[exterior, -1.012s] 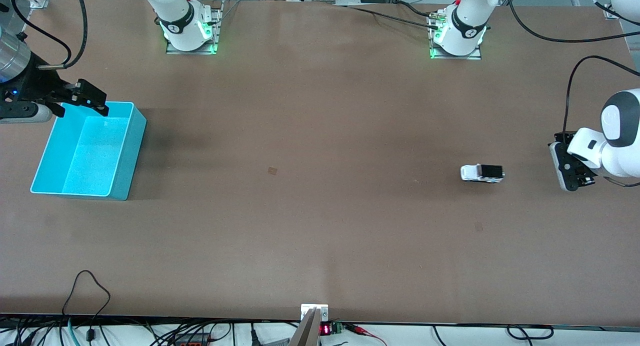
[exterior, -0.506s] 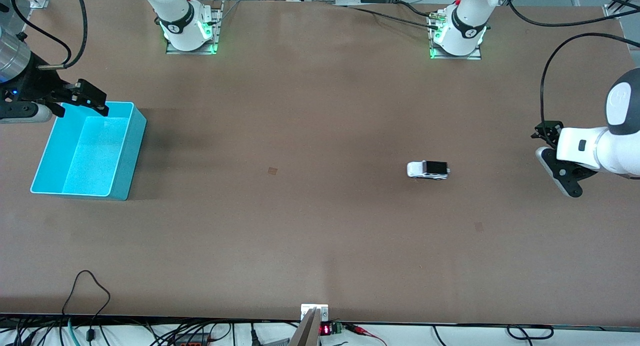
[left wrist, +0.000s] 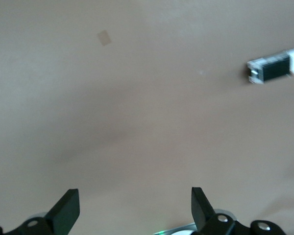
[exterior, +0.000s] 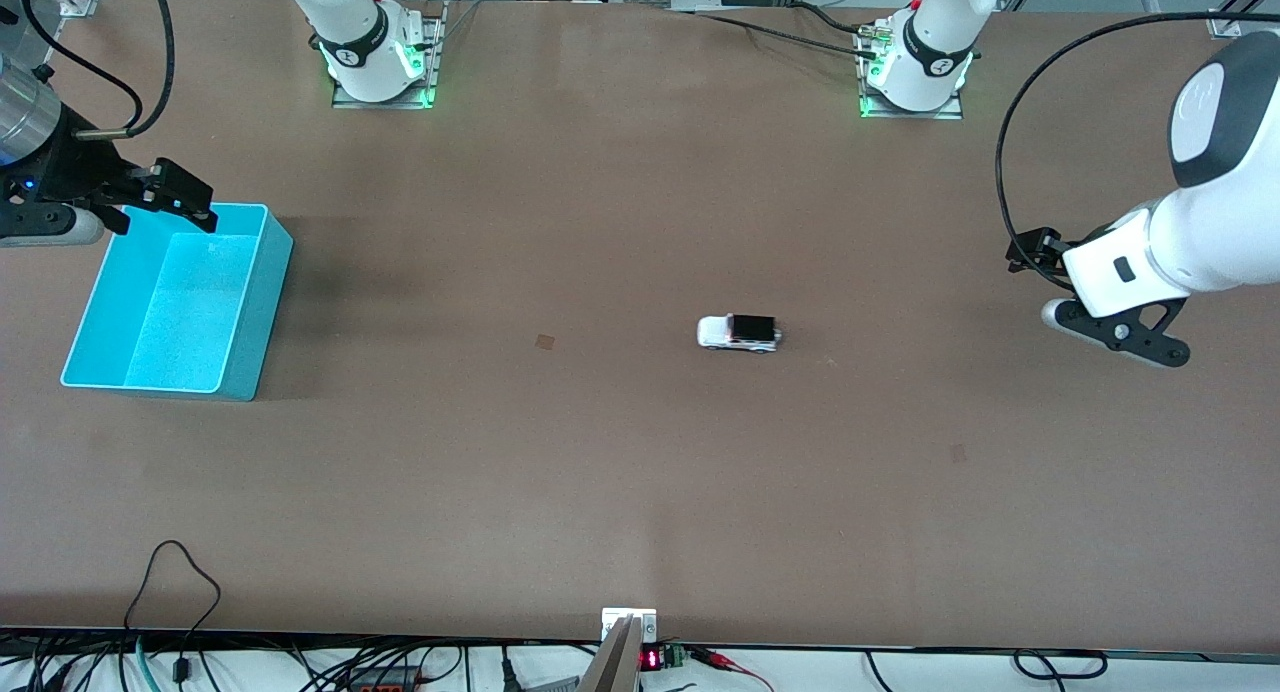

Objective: Wind and store white jeep toy
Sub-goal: 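Raise the left gripper away as the jeep rolls toward the box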

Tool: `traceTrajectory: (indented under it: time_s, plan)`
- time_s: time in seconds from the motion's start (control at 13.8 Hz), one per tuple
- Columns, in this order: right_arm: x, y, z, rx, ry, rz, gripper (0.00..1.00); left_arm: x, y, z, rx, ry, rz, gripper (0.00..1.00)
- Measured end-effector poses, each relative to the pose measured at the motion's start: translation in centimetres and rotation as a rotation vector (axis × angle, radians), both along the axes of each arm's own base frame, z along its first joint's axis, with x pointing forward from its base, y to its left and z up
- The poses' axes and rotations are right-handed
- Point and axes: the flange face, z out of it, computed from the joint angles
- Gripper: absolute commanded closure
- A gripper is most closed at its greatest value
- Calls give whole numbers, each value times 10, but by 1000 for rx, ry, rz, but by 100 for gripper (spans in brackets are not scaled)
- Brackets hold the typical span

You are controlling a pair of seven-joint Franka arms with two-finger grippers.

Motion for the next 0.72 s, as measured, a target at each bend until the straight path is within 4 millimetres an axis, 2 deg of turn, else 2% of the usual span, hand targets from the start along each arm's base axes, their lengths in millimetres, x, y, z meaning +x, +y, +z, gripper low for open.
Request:
traceTrajectory:
  time_s: [0.22,0.36,0.58,0.72]
  plan:
    - [0,0,0,0,0,0,0,-5,3,8,-33,-118,257,0]
    - [0,0,0,0,0,0,0,-16,11,16,-58,-221,337,0]
    - [0,0,0,0,1,-1,0,-45,19,22,-53,-252,345,0]
    - [0,-1,-2,0,3,-1,0,-57,21,26,-17,-248,252,0]
